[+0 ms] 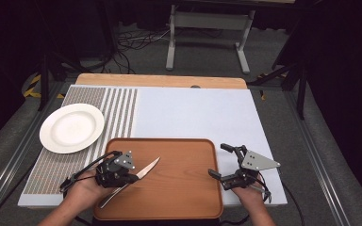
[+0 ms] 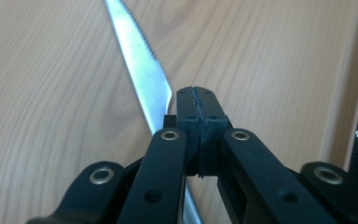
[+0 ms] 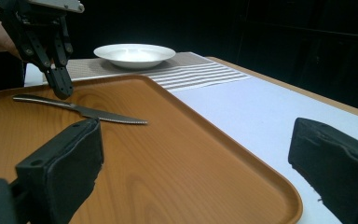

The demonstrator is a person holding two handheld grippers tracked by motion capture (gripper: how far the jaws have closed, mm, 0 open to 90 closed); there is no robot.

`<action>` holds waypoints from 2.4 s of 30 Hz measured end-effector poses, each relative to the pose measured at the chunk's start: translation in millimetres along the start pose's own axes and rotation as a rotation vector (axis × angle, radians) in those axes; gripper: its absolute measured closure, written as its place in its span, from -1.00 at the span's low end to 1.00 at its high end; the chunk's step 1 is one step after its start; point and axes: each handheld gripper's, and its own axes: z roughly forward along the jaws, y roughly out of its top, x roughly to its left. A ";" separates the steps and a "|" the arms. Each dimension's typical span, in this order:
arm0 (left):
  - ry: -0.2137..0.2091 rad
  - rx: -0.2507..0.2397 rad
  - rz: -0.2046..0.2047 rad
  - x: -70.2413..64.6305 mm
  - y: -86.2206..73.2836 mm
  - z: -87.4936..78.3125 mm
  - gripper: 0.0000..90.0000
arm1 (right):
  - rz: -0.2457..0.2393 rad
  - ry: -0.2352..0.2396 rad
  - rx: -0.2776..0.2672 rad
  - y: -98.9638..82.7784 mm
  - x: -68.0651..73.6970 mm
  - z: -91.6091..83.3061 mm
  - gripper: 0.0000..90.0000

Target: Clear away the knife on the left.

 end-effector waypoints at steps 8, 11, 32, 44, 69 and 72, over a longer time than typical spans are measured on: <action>-0.014 0.014 0.026 0.6 3.7 14.2 1.00 | -0.002 0.002 0.003 -0.4 -0.2 0.3 -0.91; -0.012 0.024 0.029 1.1 4.3 17.9 1.00 | 0.000 0.005 0.008 -1.0 -0.1 1.1 -0.91; 0.008 0.081 0.015 4.2 3.0 21.4 1.00 | -0.001 0.003 0.004 -1.0 -0.1 0.7 -0.91; 0.033 0.083 -0.012 9.5 0.3 19.0 1.00 | -0.002 0.002 0.003 -0.9 -0.1 0.1 -0.91; 0.099 0.080 -0.086 21.3 -17.4 7.6 1.00 | -0.003 0.003 0.005 -1.5 0.0 0.3 -0.91; 0.103 0.077 -0.094 22.1 -19.8 6.4 1.00 | -0.002 0.002 0.007 -1.7 -0.1 0.5 -0.91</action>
